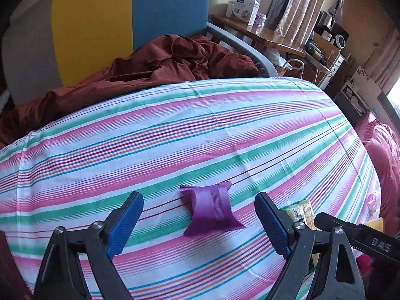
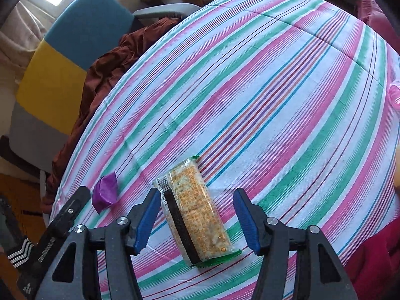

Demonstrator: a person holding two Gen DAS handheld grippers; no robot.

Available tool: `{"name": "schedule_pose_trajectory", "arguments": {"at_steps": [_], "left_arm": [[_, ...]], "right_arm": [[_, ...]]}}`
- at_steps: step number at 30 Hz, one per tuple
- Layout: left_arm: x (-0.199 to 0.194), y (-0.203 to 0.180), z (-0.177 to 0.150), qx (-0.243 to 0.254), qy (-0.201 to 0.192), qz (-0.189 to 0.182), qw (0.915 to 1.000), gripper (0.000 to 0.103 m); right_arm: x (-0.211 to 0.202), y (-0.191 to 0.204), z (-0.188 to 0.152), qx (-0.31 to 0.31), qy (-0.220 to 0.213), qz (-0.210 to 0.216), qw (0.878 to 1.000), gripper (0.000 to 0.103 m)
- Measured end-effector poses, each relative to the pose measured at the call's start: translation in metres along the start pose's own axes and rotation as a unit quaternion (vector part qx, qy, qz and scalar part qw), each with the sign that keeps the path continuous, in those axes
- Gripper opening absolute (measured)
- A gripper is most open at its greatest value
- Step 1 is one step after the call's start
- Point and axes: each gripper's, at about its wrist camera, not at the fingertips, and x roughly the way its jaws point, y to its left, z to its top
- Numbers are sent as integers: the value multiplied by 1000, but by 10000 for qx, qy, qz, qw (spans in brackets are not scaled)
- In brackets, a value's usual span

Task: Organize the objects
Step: 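Grasp the cracker packet with the right gripper while the left grasps the purple snack, then lower the purple wrapped snack into the gold tray and open the left gripper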

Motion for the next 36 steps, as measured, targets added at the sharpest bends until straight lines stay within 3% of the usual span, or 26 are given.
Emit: {"name": "schedule_pose_trajectory", "arguments": {"at_steps": [2, 4, 5, 7, 9, 14, 18, 24, 30, 36], "left_arm": [[18, -9, 2, 174, 215, 31, 9996, 86], [35, -11, 1, 250, 379, 183, 9988, 66], [41, -10, 0, 237, 467, 234, 9984, 52], [40, -11, -2, 354, 305, 338, 9983, 51], [37, -11, -7, 505, 286, 352, 9977, 41], [13, 9, -40, 343, 108, 395, 9986, 39], [-18, 17, -85, 106, -73, 453, 9989, 39], [-55, 18, -153, 195, -528, 727, 9958, 39], [-53, 22, -158, 176, -670, 646, 9955, 39], [-54, 27, -161, 89, -809, 509, 9954, 38]], "right_arm": [[-2, -2, 2, 21, -12, -1, 10000, 61], [0, -1, 1, -14, 55, 28, 10000, 61], [1, 1, 0, -57, 80, 21, 9999, 61], [4, 10, 8, -146, 95, -7, 9998, 61], [4, 13, 10, -229, 70, -74, 9997, 61], [7, 18, 10, -410, 146, -170, 9989, 61], [15, 16, 5, -578, 348, -371, 9970, 61], [25, 38, -9, -1451, 367, -901, 9846, 62], [30, 54, -25, -2155, 324, -1506, 9643, 60], [30, 56, -28, -2257, 340, -1599, 9604, 57]]}}
